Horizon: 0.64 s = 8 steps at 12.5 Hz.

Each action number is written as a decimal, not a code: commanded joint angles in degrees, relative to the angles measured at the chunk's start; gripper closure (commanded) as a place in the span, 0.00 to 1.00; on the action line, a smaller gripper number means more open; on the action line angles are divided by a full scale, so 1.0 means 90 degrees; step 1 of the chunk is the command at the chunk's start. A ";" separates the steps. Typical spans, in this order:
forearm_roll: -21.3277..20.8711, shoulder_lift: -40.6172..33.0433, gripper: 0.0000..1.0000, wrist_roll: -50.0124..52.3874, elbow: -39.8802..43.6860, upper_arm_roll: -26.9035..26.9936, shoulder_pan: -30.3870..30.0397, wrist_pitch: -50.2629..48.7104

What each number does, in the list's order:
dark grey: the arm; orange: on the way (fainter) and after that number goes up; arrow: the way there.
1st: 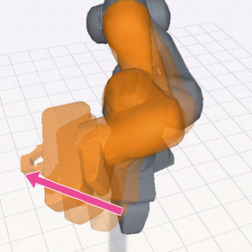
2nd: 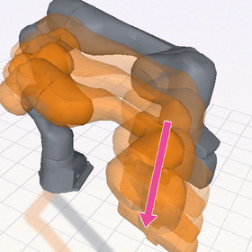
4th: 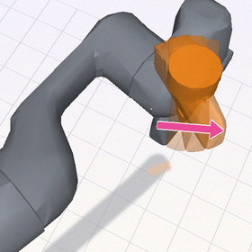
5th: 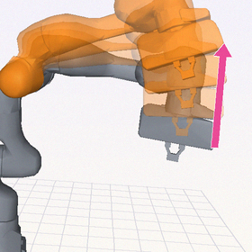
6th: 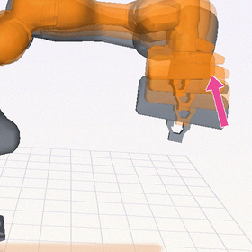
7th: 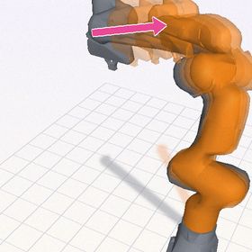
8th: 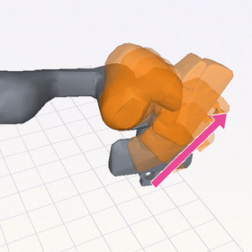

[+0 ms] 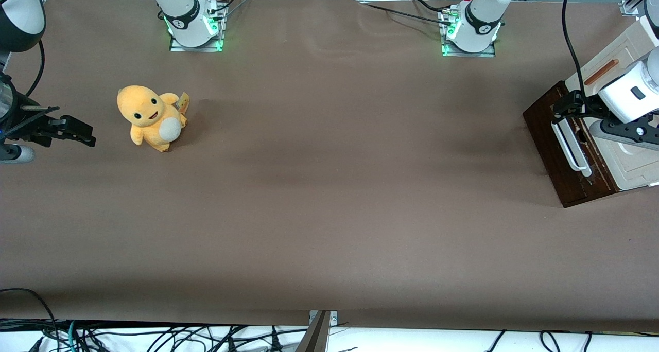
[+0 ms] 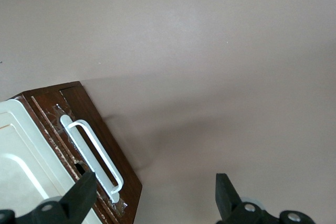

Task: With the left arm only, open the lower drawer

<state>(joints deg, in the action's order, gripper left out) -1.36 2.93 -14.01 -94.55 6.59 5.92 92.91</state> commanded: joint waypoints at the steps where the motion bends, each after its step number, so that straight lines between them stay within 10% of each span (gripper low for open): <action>1: 0.0190 0.0075 0.00 -0.0054 0.0164 0.0000 -0.0013 -0.0148; 8: 0.0122 0.0104 0.00 0.0443 0.0057 -0.0156 0.0026 -0.0157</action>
<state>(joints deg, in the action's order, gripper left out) -1.36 3.28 -11.58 -94.56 5.73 6.13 92.39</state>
